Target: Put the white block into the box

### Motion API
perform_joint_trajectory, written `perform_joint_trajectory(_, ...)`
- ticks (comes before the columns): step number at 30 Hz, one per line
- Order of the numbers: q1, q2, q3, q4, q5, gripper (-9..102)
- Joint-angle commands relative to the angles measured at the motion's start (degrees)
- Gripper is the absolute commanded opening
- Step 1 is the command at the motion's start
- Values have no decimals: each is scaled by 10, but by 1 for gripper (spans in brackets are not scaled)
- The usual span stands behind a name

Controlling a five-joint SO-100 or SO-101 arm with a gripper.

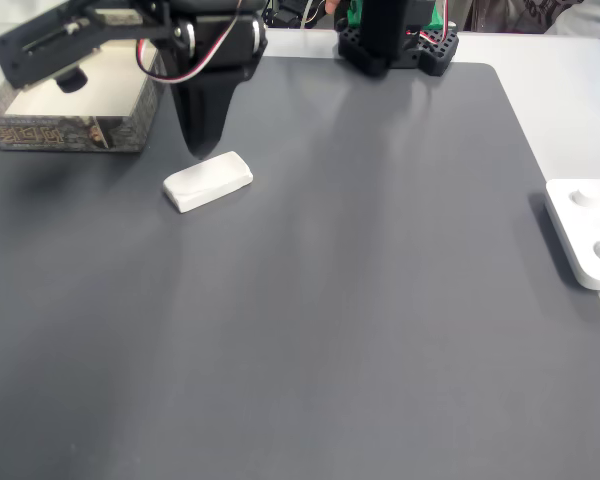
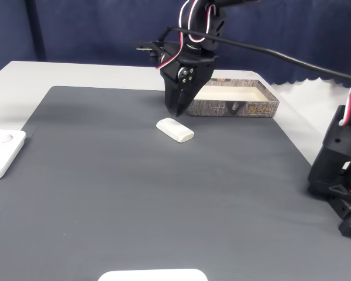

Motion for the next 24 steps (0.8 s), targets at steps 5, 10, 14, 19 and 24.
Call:
perform_joint_trajectory(5, 29, 39, 12, 13, 60, 14)
perform_joint_trajectory(10, 35, 41, 20, 11, 76, 20)
perform_joint_trajectory(14, 34, 40, 20, -6, 88, 23)
perform_joint_trajectory(19, 32, 37, 25, -18, 100, 26)
perform_joint_trajectory(24, 32, 36, 38, -22, 101, 26)
